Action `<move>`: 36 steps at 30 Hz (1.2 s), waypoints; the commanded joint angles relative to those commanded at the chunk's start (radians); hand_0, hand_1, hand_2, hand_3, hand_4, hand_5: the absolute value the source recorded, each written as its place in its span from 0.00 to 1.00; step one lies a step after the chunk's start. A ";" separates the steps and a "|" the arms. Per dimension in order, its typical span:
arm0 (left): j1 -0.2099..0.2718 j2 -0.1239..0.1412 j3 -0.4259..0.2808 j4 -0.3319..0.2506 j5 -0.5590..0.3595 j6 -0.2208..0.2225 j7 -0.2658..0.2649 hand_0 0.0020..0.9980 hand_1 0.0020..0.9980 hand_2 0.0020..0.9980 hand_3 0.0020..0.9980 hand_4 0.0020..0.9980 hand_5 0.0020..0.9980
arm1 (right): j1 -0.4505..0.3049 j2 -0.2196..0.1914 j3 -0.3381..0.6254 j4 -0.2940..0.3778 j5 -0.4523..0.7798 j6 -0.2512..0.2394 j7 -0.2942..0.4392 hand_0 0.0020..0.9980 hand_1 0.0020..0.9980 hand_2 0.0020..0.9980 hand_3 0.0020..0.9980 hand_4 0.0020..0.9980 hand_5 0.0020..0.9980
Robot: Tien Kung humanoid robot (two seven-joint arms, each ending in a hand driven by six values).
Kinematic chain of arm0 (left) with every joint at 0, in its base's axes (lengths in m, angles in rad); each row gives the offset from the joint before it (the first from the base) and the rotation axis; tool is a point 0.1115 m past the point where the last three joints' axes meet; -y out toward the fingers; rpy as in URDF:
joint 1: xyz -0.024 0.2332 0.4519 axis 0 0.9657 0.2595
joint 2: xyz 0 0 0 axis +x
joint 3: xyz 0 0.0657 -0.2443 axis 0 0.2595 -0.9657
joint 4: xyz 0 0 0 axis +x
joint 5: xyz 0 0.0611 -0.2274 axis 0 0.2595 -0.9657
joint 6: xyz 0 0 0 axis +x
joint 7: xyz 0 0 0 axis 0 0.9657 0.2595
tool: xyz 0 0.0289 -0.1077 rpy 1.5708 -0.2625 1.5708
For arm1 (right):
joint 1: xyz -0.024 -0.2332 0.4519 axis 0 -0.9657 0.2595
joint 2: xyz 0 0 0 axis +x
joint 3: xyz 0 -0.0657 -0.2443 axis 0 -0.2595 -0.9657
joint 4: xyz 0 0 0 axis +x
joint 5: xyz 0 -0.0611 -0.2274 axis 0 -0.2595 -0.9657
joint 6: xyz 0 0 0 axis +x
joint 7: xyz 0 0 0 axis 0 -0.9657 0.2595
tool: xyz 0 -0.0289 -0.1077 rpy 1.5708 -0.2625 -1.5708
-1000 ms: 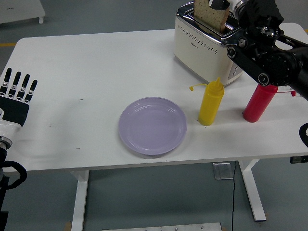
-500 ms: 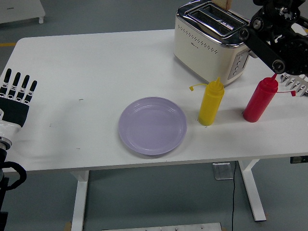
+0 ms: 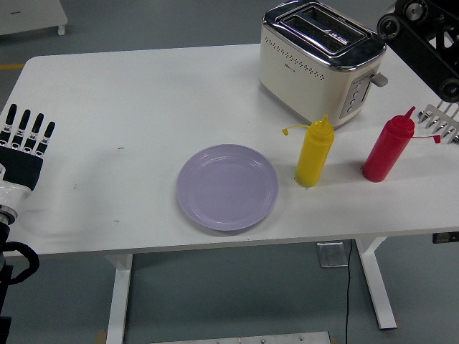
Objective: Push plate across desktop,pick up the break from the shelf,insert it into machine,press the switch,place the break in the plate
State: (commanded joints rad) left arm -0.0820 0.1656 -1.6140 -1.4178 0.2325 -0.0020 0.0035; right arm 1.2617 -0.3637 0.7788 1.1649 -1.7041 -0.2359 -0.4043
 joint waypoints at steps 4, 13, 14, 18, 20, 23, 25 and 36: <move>0.003 0.000 0.000 0.000 0.000 0.000 0.000 0.81 0.87 0.95 0.84 0.60 1.00 | -0.008 -0.035 -0.031 0.080 0.071 0.062 -0.002 0.20 0.32 0.42 0.52 0.38 0.18; 0.007 -0.001 -0.002 0.002 0.001 0.000 0.000 0.82 0.87 0.95 0.84 0.61 1.00 | -0.029 -0.077 -0.135 0.251 0.216 0.167 -0.013 0.20 0.32 0.42 0.52 0.37 0.18; 0.008 -0.001 -0.002 0.003 0.002 0.001 -0.001 0.82 0.87 0.95 0.84 0.61 1.00 | -0.031 -0.079 -0.152 0.268 0.224 0.174 -0.015 0.20 0.32 0.42 0.52 0.37 0.18; 0.009 -0.003 -0.003 0.008 0.006 0.001 -0.001 0.82 0.87 0.95 0.84 0.61 1.00 | -0.037 -0.082 -0.207 0.319 0.237 0.193 -0.026 0.20 0.32 0.42 0.52 0.37 0.18; 0.009 -0.003 -0.002 0.010 0.007 0.002 -0.001 0.82 0.87 0.96 0.84 0.61 1.00 | -0.039 -0.083 -0.230 0.339 0.245 0.199 -0.031 0.20 0.32 0.42 0.52 0.36 0.18; 0.009 -0.003 -0.003 0.011 0.009 0.002 -0.002 0.82 0.87 0.96 0.84 0.61 1.00 | -0.043 -0.088 -0.276 0.373 0.268 0.204 -0.036 0.20 0.32 0.42 0.52 0.36 0.18; 0.008 -0.003 -0.005 0.010 0.009 0.001 -0.002 0.82 0.87 0.95 0.84 0.61 1.00 | -0.045 -0.093 -0.313 0.398 0.279 0.206 -0.039 0.20 0.31 0.41 0.51 0.36 0.19; 0.006 -0.003 -0.010 0.009 0.008 0.002 -0.001 0.82 0.87 0.95 0.84 0.61 1.00 | -0.067 -0.088 -0.443 0.454 0.340 0.200 -0.044 0.20 0.31 0.41 0.51 0.36 0.19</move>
State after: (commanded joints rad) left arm -0.0760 0.1630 -1.6242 -1.4087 0.2403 0.0001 0.0027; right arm 1.1947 -0.4516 0.3358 1.6192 -1.3643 -0.0354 -0.4479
